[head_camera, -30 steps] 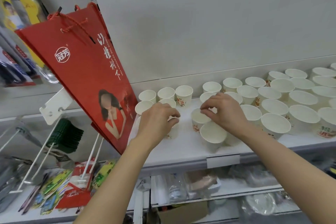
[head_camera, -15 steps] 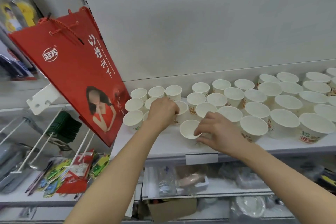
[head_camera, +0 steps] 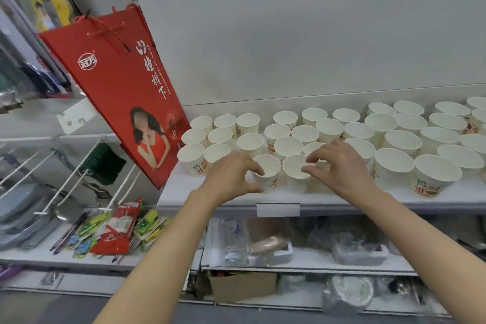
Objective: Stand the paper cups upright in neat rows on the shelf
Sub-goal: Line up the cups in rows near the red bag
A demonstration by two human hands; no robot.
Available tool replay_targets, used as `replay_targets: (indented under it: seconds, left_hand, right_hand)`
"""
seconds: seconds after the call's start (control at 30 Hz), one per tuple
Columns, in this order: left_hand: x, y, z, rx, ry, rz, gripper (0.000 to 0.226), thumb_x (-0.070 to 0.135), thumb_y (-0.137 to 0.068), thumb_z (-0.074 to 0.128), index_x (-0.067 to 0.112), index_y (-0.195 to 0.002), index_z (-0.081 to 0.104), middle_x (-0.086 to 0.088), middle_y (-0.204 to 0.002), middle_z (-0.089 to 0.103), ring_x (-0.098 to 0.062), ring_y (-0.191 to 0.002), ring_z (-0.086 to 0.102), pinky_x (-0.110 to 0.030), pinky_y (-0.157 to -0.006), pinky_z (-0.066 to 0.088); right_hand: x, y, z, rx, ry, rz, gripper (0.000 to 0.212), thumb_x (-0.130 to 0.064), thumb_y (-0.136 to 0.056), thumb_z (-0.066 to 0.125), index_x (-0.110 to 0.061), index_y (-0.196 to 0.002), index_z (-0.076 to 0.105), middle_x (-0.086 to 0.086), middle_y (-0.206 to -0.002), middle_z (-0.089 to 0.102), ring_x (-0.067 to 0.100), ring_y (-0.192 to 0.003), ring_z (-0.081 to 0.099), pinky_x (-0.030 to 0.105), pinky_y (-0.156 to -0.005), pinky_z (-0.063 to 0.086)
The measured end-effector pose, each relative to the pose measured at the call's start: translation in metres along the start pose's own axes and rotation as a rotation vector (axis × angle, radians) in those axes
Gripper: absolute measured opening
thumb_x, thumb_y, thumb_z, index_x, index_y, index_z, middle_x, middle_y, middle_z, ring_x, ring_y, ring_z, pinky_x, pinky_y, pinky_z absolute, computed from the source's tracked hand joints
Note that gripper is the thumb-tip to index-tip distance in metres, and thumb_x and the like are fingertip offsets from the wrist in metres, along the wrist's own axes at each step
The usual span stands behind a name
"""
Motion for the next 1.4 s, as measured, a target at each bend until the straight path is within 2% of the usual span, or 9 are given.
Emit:
replay_targets:
  seconds: [0.13,0.3,0.57,0.63,0.8,1.0,1.13,1.27,1.4]
  left_hand:
    - [0.016,0.006,0.006,0.106,-0.007,-0.011,0.033,0.049,-0.081,0.069,0.036,-0.111,0.066,0.015,-0.104,0.064,-0.006,-0.093,0.050,-0.024,-0.065,0.031]
    - [0.020,0.011,0.013,0.187,0.025,-0.037,0.011,0.033,-0.088,0.066,0.028,-0.096,0.073,0.010,-0.092,0.068,-0.012,-0.089,0.056,-0.027,-0.065,0.040]
    - [-0.046,0.086,-0.005,0.444,0.140,-0.178,0.009,0.024,-0.081,0.076,0.029,-0.085,0.070,0.018,-0.080,0.063,-0.002,-0.073,0.054,-0.024,-0.064,0.047]
    - [-0.069,0.100,-0.013,0.454,0.113,-0.218,0.008,0.025,-0.082,0.075,0.029,-0.087,0.070,0.019,-0.081,0.062,-0.003,-0.076,0.054,-0.025,-0.065,0.048]
    - [-0.115,0.110,-0.024,0.393,-0.017,-0.321,0.007,0.028,-0.083,0.074,0.031,-0.088,0.071,0.019,-0.084,0.063,-0.004,-0.083,0.051,-0.024,-0.062,0.044]
    - [-0.134,0.097,-0.027,0.306,-0.111,-0.290,0.007,0.029,-0.083,0.074,0.032,-0.089,0.071,0.018,-0.091,0.066,-0.006,-0.090,0.054,-0.020,-0.063,0.038]
    - [-0.135,0.096,-0.031,0.309,-0.040,-0.248,0.020,0.042,-0.077,0.077,0.036,-0.094,0.068,0.023,-0.100,0.063,-0.003,-0.093,0.054,-0.020,-0.063,0.039]
    - [-0.137,0.086,-0.040,0.425,0.095,-0.216,0.023,0.045,-0.080,0.073,0.038,-0.102,0.068,0.023,-0.098,0.060,0.000,-0.076,0.051,-0.016,-0.063,0.040]
    - [-0.152,0.050,-0.048,0.432,0.045,-0.303,0.022,0.036,-0.088,0.066,0.028,-0.109,0.070,0.012,-0.100,0.067,-0.009,-0.088,0.055,-0.029,-0.072,0.049]
  right_hand:
    - [0.003,0.015,-0.001,-0.067,0.014,-0.086,0.028,-0.038,-0.061,0.087,-0.019,-0.077,0.073,-0.006,-0.073,0.068,0.023,-0.076,0.054,0.034,-0.067,0.044]
    - [-0.003,0.017,0.011,-0.071,0.032,-0.134,0.022,-0.019,-0.059,0.090,-0.017,-0.073,0.072,-0.006,-0.072,0.068,0.026,-0.071,0.055,0.036,-0.062,0.047]
    - [-0.030,0.010,0.022,-0.039,-0.041,-0.147,0.014,-0.017,-0.068,0.084,-0.018,-0.074,0.072,-0.008,-0.073,0.067,0.020,-0.075,0.053,0.030,-0.058,0.044]
    - [-0.040,0.001,0.032,-0.075,-0.035,-0.179,0.013,-0.016,-0.068,0.084,-0.019,-0.073,0.072,-0.009,-0.075,0.068,0.019,-0.075,0.054,0.028,-0.060,0.043]
    - [-0.048,-0.020,0.060,-0.135,0.032,-0.206,0.009,-0.012,-0.072,0.080,-0.016,-0.074,0.072,-0.005,-0.076,0.068,0.024,-0.075,0.057,0.036,-0.056,0.048]
    - [-0.054,-0.040,0.074,-0.138,0.135,-0.327,0.008,-0.007,-0.076,0.073,-0.013,-0.073,0.070,0.000,-0.074,0.066,0.027,-0.070,0.055,0.035,-0.057,0.046]
    - [-0.052,-0.041,0.076,-0.140,0.150,-0.295,0.007,-0.007,-0.078,0.072,-0.013,-0.075,0.069,0.000,-0.075,0.065,0.026,-0.072,0.056,0.033,-0.056,0.046]
    - [-0.051,-0.038,0.072,-0.125,0.195,-0.282,0.008,-0.007,-0.079,0.072,-0.011,-0.075,0.067,0.003,-0.075,0.064,0.027,-0.069,0.056,0.028,-0.052,0.040]
    - [-0.054,-0.036,0.072,-0.133,0.202,-0.308,0.007,-0.009,-0.077,0.074,-0.011,-0.081,0.069,0.004,-0.083,0.067,0.029,-0.075,0.059,0.036,-0.055,0.049]
Point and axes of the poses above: each hand's wrist, its own y-axis away from the middle knuckle, its own z-axis out of the palm, x = y × z, the point moved 1 cm from there along -y, towards the middle knuckle
